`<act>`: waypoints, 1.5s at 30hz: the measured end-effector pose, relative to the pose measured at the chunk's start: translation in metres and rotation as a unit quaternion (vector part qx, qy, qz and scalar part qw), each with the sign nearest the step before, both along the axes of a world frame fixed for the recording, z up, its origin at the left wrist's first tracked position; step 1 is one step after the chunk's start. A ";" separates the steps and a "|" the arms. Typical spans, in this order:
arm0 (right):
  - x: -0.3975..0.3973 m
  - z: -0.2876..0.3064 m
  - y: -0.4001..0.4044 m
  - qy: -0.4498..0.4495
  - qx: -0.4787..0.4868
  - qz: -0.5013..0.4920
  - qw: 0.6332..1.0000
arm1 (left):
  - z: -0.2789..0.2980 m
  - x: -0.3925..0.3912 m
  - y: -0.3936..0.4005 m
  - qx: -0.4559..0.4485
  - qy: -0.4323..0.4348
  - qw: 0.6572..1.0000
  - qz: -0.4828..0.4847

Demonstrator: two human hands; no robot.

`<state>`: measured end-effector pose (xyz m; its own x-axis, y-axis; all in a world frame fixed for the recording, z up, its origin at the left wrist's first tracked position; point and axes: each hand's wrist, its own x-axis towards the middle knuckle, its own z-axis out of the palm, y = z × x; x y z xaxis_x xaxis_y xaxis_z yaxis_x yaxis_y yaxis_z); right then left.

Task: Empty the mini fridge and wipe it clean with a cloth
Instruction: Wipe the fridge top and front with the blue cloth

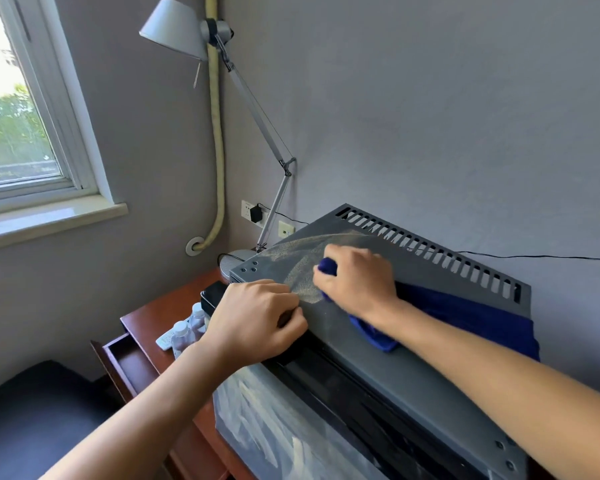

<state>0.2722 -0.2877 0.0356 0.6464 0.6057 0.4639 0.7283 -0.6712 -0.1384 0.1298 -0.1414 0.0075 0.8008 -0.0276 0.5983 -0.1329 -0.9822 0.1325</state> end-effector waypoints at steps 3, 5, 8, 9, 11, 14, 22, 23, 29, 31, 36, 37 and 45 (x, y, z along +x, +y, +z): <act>-0.033 -0.005 -0.009 -0.022 0.004 0.058 0.998 | 0.002 -0.004 0.002 0.003 0.003 1.000 -0.024; -0.050 -0.007 -0.018 -0.028 0.003 0.088 0.996 | 0.001 -0.005 0.002 0.001 0.008 0.999 -0.047; -0.055 -0.009 -0.026 -0.022 0.013 0.111 0.994 | -0.001 -0.007 0.002 -0.014 0.015 0.997 -0.068; -0.052 -0.009 -0.026 -0.021 0.015 0.115 0.993 | -0.002 -0.007 0.003 -0.019 0.016 0.997 -0.070; -0.039 -0.010 -0.023 -0.028 0.018 0.122 0.992 | -0.002 -0.006 0.004 -0.025 0.019 0.997 -0.071; -0.002 -0.008 -0.012 -0.037 0.028 0.115 0.992 | -0.003 -0.005 0.005 -0.021 0.021 0.997 -0.076; 0.161 0.010 0.012 0.037 0.020 -0.060 0.997 | -0.008 -0.002 0.008 -0.027 0.024 0.997 -0.070; 0.176 0.012 0.014 0.046 0.015 -0.078 0.996 | -0.008 -0.002 0.009 -0.030 0.026 0.997 -0.072; 0.198 0.014 0.025 0.042 -0.025 -0.132 0.990 | -0.007 -0.001 0.008 -0.020 0.016 0.998 -0.063; 0.184 0.016 0.027 0.044 -0.028 -0.138 0.989 | -0.007 -0.002 0.008 -0.018 0.019 0.998 -0.059; 0.102 0.011 0.042 0.019 -0.018 -0.056 0.998 | -0.007 -0.003 0.007 -0.035 0.032 0.997 -0.057; 0.079 0.009 0.043 0.009 -0.021 -0.031 0.999 | -0.005 -0.002 0.008 -0.044 0.032 0.997 -0.057; -0.067 -0.005 -0.001 -0.033 0.003 0.126 0.991 | 0.016 0.002 0.036 -0.081 0.004 0.997 -0.001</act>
